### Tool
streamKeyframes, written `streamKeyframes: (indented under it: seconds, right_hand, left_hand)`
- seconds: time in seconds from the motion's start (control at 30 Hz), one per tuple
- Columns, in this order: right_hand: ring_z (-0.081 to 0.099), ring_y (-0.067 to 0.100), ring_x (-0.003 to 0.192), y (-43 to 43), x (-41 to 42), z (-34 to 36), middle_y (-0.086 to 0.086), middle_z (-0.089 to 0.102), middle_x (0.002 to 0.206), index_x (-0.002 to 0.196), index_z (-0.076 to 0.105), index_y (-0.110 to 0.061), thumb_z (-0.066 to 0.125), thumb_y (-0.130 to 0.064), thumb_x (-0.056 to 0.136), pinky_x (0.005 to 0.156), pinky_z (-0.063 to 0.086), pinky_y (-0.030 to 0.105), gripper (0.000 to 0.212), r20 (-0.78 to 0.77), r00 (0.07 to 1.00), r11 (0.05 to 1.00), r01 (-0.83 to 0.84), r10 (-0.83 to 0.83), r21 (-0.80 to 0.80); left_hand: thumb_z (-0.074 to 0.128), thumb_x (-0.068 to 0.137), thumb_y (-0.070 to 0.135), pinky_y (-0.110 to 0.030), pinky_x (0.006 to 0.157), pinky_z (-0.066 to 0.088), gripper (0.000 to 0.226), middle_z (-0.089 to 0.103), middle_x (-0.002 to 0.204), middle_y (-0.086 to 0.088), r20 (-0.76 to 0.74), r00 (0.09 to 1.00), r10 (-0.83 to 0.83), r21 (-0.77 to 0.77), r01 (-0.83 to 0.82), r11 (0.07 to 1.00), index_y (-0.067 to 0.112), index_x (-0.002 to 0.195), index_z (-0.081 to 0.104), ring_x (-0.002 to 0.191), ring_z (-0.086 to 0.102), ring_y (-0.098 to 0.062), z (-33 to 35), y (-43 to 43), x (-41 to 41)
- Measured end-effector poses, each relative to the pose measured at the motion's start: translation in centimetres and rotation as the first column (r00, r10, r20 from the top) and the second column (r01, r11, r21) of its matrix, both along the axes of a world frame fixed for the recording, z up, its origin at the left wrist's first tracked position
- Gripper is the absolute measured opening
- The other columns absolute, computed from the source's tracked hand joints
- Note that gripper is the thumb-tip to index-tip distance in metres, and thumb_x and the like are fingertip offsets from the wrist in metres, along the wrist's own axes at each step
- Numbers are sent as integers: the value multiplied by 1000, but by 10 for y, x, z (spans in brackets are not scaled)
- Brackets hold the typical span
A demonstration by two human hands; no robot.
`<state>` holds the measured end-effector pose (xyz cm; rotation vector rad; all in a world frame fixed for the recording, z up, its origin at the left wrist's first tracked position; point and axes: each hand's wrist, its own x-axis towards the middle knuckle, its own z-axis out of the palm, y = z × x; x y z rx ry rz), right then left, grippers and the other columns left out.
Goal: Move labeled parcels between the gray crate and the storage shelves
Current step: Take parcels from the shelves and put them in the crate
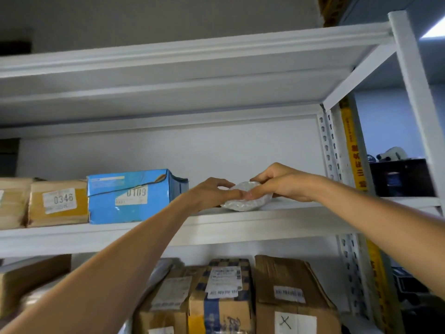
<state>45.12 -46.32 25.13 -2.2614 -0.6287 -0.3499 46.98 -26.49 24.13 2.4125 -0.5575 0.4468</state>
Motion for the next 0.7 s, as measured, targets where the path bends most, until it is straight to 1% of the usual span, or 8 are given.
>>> streamKeyframes:
  seconds: [0.07, 0.13, 0.17, 0.27, 0.37, 0.47, 0.6, 0.7]
  right_hand:
    - [64, 23, 111, -1, -1, 0, 11, 69, 118, 116, 68, -1, 81, -25, 74, 104, 47, 39, 50, -12, 1000, 1000, 14, -14, -14]
    - [59, 18, 116, -2, -10, 0, 3, 64, 126, 129, 60, -7, 81, -33, 73, 105, 46, 37, 65, 5, 998, 993, 66, -66, -93]
    - [55, 18, 120, -2, -15, 0, 0, 59, 132, 135, 54, -11, 82, -41, 71, 107, 44, 37, 76, 38, 994, 978, 111, -106, -178]
    - [46, 19, 130, -2, -45, -4, -5, 44, 147, 148, 36, -19, 81, -57, 64, 109, 38, 40, 102, 182, 950, 833, 309, -252, -460]
    - [43, 20, 133, -3, -82, -14, -1, 39, 151, 152, 26, -21, 80, -57, 66, 109, 38, 38, 107, 245, 910, 758, 413, -333, -505]
    - [37, 24, 138, 8, -114, -31, 5, 33, 155, 154, 17, -18, 79, -52, 70, 107, 36, 35, 109, 300, 874, 703, 486, -383, -519]
    - [37, 24, 136, 42, -155, -63, 6, 38, 150, 149, 27, -15, 75, -49, 78, 106, 37, 37, 93, 409, 824, 669, 560, -391, -488]
    - [49, 25, 124, 71, -182, -87, 7, 49, 141, 143, 40, -13, 74, -54, 76, 102, 44, 40, 86, 268, 871, 652, 486, -411, -582]
  left_hand:
    - [66, 82, 57, -27, 90, 47, 60, 59, 123, 1, 13, 1000, 22, 21, -22, 1000, 29, 133, 54, 105, 59, -14, 0, 0, -2]
    - [68, 78, 60, -30, 91, 53, 61, 61, 120, 1, 23, 999, 39, 54, -40, 998, 30, 130, 56, 100, 61, -14, 4, 3, -8]
    - [69, 76, 60, -33, 92, 53, 61, 60, 121, 0, 23, 999, 41, 79, -42, 996, 31, 128, 57, 100, 62, -15, 7, 5, -12]
    - [71, 75, 57, -36, 96, 51, 58, 57, 126, 2, 70, 996, 55, 165, -66, 984, 30, 125, 60, 103, 61, -17, 16, 14, -32]
    - [72, 77, 53, -32, 96, 45, 53, 58, 125, 3, 167, 985, 44, 239, -84, 967, 28, 122, 63, 111, 55, -18, 13, 22, -56]
    - [74, 75, 49, -30, 91, 45, 42, 61, 116, 2, 222, 975, 16, 247, -72, 966, 27, 111, 66, 105, 56, -18, -3, 37, -76]
    - [77, 73, 45, -37, 89, 53, 28, 66, 106, 0, 282, 959, 10, 184, -65, 981, 32, 96, 67, 96, 61, -19, -36, 66, -106]
    - [78, 74, 43, -37, 91, 52, 26, 68, 104, 2, 249, 968, -42, 253, -23, 967, 30, 96, 70, 96, 63, -18, -71, 88, -137]
